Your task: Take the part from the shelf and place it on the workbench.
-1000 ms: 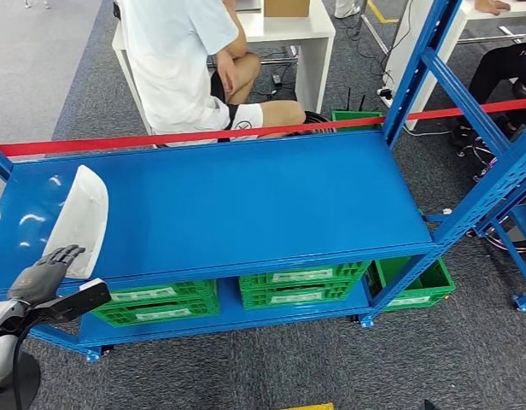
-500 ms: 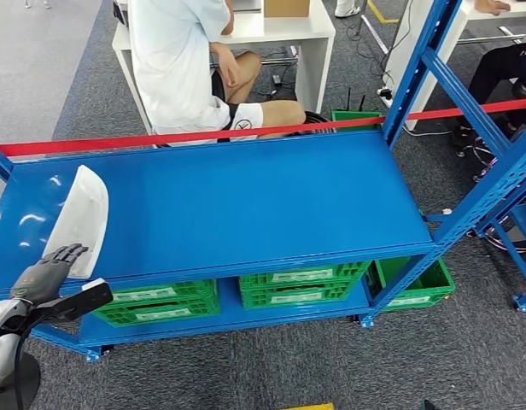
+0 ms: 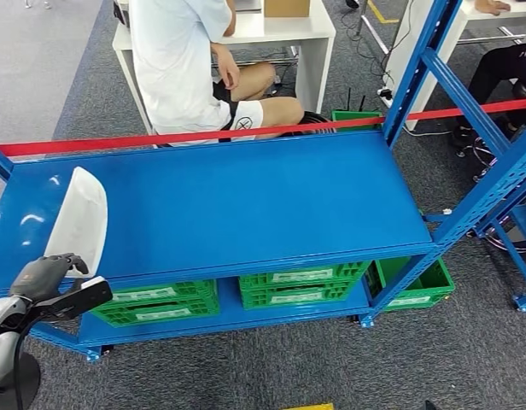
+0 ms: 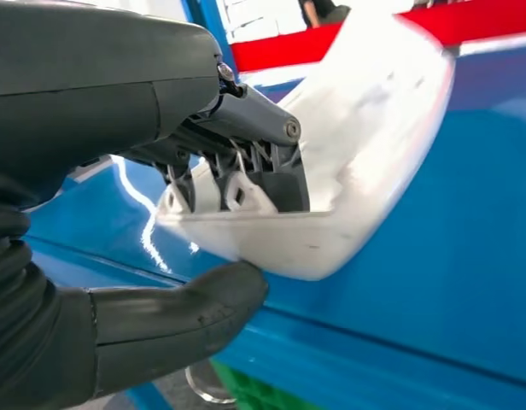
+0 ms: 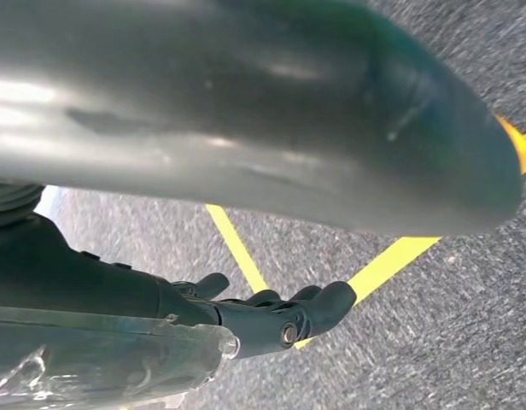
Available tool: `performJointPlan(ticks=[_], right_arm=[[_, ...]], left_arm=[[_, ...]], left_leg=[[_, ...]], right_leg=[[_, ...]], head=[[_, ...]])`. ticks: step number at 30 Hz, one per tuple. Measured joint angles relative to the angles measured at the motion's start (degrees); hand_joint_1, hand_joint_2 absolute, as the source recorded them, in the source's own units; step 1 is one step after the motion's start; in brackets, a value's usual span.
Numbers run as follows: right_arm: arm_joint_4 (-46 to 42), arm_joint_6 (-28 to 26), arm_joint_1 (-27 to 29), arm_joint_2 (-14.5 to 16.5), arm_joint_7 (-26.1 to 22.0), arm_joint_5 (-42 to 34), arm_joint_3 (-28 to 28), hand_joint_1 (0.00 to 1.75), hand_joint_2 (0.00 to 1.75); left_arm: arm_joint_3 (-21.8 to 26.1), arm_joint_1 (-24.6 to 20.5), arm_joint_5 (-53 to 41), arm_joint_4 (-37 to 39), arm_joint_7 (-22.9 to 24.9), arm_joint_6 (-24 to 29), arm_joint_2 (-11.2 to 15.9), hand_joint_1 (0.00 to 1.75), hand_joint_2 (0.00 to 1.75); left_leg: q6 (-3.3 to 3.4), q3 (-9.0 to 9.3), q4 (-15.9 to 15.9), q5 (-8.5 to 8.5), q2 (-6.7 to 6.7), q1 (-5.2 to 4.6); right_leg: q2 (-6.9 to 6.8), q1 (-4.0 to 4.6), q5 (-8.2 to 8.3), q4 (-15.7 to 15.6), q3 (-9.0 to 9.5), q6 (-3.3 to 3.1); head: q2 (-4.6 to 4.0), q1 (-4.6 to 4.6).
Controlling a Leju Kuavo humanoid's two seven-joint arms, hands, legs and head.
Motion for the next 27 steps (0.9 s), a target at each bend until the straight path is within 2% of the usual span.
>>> performJointPlan(ticks=[17, 27], right_arm=[[-0.33, -0.62, 0.06, 0.00, -1.52, -1.59, -2.63, 0.00, 0.00], [-0.33, -0.29, 0.05, 0.00, -1.42, -1.32, -3.12, 0.00, 0.00]], left_arm=[[0.19, 0.21, 0.27, -0.15, -0.42, 0.59, 0.99, 1.75, 1.75], [0.17, 0.26, 0.98, -0.33, -3.92, 2.09, 1.54, 1.75, 1.75]], left_leg=[[0.00, 0.06, 0.00, 0.00, 0.00, 0.00], [0.00, 0.05, 0.00, 0.00, 0.00, 0.00]], right_leg=[[0.02, 0.00, 0.00, 0.02, 0.04, 0.00], [0.01, 0.00, 0.00, 0.02, 0.03, 0.00]], head=[[0.00, 0.00], [0.00, 0.01]])
